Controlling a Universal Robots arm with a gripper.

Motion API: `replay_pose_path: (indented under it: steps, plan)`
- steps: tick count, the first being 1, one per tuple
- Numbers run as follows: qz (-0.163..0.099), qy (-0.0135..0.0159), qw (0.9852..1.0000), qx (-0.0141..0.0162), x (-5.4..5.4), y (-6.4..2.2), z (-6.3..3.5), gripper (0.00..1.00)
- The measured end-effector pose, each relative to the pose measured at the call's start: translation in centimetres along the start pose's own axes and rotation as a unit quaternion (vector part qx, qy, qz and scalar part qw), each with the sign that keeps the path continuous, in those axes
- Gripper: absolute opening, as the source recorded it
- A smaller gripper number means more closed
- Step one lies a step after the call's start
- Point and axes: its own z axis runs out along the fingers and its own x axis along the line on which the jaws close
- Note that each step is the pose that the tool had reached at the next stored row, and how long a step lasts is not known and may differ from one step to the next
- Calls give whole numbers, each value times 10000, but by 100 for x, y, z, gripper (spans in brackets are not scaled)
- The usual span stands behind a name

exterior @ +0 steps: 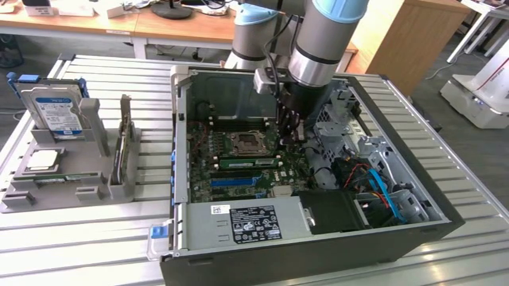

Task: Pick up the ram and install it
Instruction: 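Press down the ram until it locks into place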

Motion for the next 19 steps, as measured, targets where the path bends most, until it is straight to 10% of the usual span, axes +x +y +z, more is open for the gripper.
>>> replay_pose_path:
  steps: [19]
  plan:
    - [0, 0, 10000, 0, -1, -5, 137, 11]
